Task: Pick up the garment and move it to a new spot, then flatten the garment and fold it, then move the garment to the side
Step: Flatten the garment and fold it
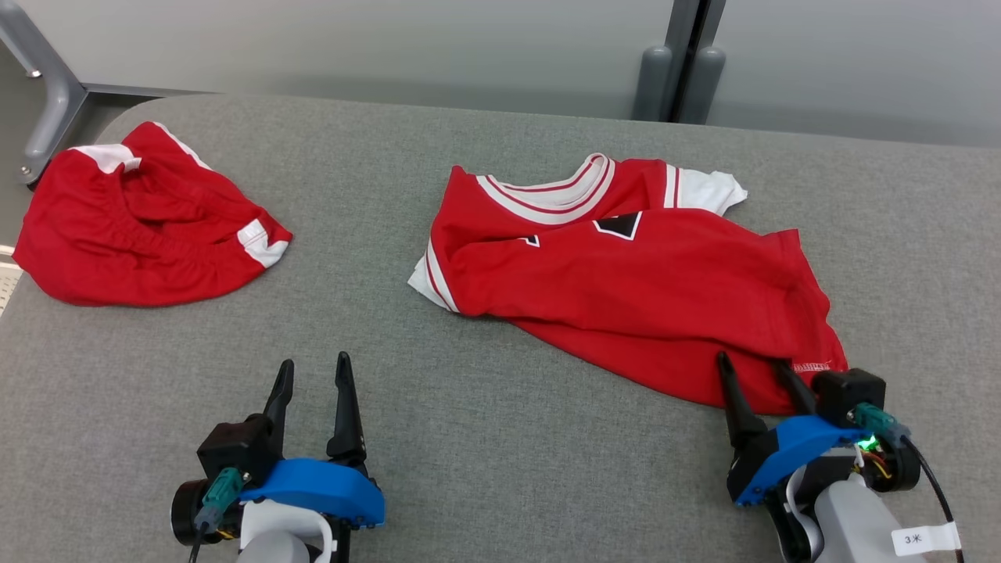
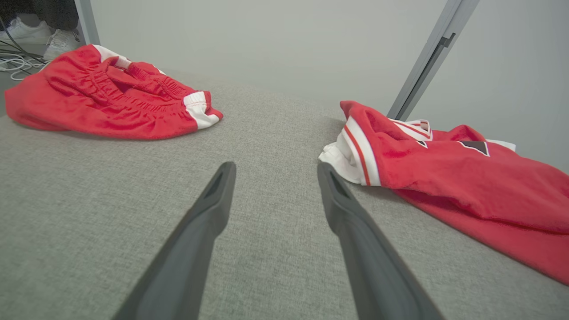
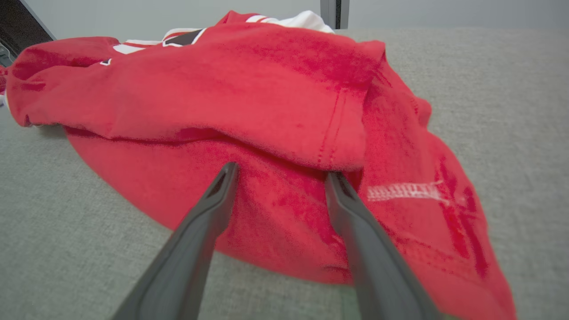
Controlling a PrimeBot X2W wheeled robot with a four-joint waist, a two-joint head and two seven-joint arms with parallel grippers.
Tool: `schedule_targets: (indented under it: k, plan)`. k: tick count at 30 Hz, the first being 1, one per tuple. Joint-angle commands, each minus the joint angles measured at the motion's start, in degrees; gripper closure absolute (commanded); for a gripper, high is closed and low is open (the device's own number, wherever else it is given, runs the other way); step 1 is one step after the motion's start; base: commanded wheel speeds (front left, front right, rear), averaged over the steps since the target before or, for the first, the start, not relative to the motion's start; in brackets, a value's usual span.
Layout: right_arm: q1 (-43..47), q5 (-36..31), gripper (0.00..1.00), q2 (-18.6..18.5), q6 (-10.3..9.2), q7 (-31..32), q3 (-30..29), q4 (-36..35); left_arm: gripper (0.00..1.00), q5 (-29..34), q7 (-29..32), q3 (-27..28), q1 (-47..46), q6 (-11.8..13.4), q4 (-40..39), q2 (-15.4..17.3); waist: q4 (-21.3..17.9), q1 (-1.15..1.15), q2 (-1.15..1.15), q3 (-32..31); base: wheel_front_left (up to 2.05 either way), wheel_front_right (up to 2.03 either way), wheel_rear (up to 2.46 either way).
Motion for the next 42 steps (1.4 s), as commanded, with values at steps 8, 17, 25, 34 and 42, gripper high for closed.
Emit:
schedule_targets:
  k: [8,17,25,34,42]
  plan:
    - [-5.5,1.5,0.0,-0.3,0.01,-1.6,-2.2,2.9,0.0,0.6,-0.3,0.1,-1.0,-0.2,-0.3,-0.3,0.8,-0.01,-0.01,0.9,0.0,0.0,0.0]
    - [-9.6,3.0,0.31,-0.3,0.01,-2.4,-5.0,7.1,0.0,1.1,-0.3,0.2,-1.2,-0.4,-0.1,-0.5,1.7,-0.01,-0.01,1.6,0.0,0.0,0.0]
    - [-12.0,3.6,1.0,-0.3,0.01,-2.8,-4.2,9.8,0.0,1.5,-0.3,0.1,-1.2,-0.5,0.2,-0.6,1.8,-0.01,-0.01,2.1,0.0,0.0,0.0]
    - [-11.0,3.2,1.0,-0.3,0.01,-2.8,-4.0,2.1,0.0,2.0,-0.3,0.4,-1.0,-0.6,0.5,-0.6,0.5,-0.01,-0.01,1.0,0.0,0.0,0.0]
    - [-3.4,6.8,1.0,-0.3,0.01,-2.8,-1.9,-12.8,0.0,2.6,-0.3,0.5,-0.5,-0.7,-0.2,-0.6,-3.1,-0.01,-0.01,-1.5,0.0,0.0,0.0]
